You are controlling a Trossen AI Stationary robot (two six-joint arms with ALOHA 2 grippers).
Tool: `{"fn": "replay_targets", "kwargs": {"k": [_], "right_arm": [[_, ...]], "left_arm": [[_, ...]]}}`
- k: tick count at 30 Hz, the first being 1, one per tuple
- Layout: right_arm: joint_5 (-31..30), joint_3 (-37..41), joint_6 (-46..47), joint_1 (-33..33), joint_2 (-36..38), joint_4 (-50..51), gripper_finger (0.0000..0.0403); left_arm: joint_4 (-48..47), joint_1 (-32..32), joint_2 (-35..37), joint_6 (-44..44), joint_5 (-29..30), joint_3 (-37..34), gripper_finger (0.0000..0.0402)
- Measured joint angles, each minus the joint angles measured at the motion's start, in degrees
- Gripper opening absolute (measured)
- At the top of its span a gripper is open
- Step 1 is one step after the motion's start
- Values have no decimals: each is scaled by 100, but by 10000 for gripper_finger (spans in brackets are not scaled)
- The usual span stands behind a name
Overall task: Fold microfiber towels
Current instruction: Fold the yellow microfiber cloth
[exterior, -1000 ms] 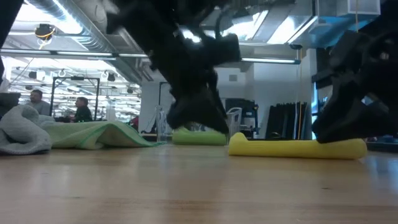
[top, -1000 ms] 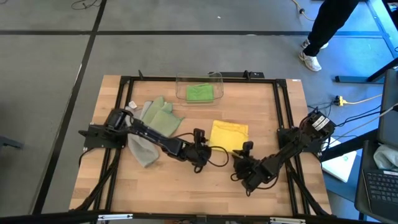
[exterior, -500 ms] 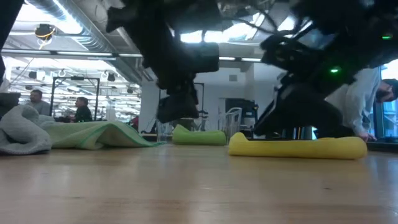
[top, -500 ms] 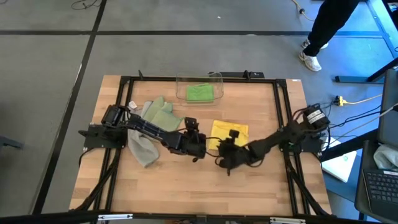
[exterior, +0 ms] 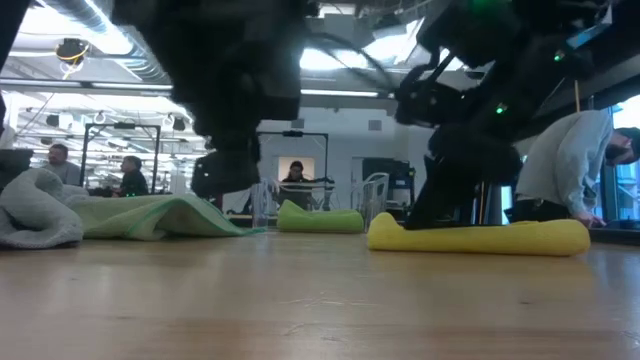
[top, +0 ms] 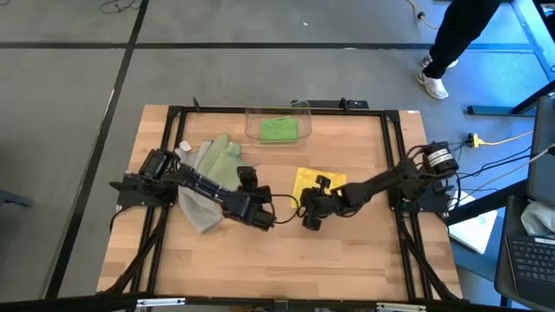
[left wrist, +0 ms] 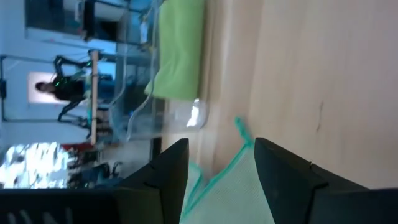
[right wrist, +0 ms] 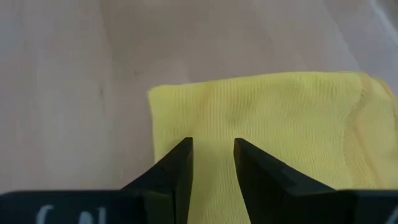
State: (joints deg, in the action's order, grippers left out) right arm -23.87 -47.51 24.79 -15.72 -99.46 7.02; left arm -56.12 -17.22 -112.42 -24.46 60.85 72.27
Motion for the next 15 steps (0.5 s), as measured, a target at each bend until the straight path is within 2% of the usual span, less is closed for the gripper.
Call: {"fn": "replay_targets", "kwargs": {"k": [2, 6, 11, 15], "right_arm": [[-1, 0, -72, 69, -37, -35, 120], [24, -2, -110, 131, -37, -52, 120], [767, -6, 17, 118, -167, -147, 120], [934, -50, 203, -56, -379, 44, 120]], "left_arm": [[-295, -52, 0, -331, 8, 0, 176], [-265, -162, 0, -531, -67, 0, 176], [-166, -160, 1, -542, -195, 0, 176], [-75, -90, 2, -540, -195, 0, 176]]}}
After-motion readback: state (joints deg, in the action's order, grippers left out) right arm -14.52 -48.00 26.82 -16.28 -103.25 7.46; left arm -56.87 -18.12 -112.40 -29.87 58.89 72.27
